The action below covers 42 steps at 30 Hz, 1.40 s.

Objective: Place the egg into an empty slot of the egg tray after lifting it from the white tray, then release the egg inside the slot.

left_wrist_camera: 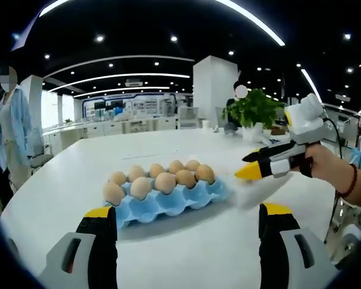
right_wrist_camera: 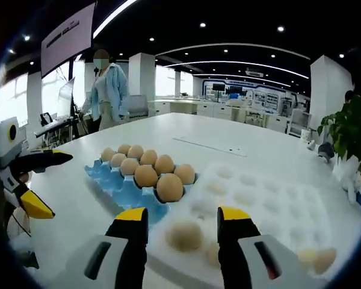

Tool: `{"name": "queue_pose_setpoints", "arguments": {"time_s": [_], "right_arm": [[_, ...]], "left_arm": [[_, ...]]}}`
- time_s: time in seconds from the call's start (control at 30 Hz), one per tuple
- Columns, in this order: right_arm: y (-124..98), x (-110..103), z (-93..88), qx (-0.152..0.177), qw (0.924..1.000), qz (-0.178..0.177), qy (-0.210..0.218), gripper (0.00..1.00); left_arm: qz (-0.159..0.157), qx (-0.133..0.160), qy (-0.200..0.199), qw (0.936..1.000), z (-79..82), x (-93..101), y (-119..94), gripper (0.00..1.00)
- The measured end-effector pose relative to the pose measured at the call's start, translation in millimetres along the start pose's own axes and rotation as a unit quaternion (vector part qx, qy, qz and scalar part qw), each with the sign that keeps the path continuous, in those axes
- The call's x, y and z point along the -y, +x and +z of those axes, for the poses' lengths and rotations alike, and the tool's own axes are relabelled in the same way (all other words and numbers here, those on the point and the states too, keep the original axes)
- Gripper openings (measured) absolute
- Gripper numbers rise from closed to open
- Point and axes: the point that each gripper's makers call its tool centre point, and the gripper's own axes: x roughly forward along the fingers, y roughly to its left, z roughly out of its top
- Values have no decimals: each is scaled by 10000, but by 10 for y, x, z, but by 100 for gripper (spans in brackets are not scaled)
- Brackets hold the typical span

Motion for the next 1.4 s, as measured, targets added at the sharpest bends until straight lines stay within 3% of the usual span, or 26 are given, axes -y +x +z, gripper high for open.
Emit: {"name": "queue_pose_setpoints", "arguments": {"time_s": [0.4, 0.83, 0.97, 1.13, 1.17, 1.23, 1.27, 1.4], "right_arm": [[-27, -64, -148, -80, 9999, -44, 68, 46], [-36, -101, -122, 125, 9994, -287, 166, 42], [-36, -65, -156, 58, 9982, -593, 37, 41], [-36, -82, -178, 85, 9972, -663, 323, 38], [-40, -56, -211, 149, 9950, -910, 393, 38], [-40, -54, -217, 154, 9947, -945, 381, 37], [-34, -32, -243, 215, 9924, -1139, 413, 36], [19, -18, -282, 292, 9906, -1228, 521, 36]], "left_arm": [[35, 13, 12, 10000, 2, 27, -27, 100], [97, 2, 51, 9999, -8, -10, -72, 100], [48, 93, 25, 9999, 26, 11, -79, 100], [46, 53, 63, 10000, 12, 0, -74, 100], [32, 61, 55, 10000, 11, 7, -77, 100], [30, 60, 57, 10000, 10, 11, -79, 100], [45, 68, 71, 9999, 9, 7, -88, 100], [53, 67, 49, 10000, 0, -22, -87, 100]]}}
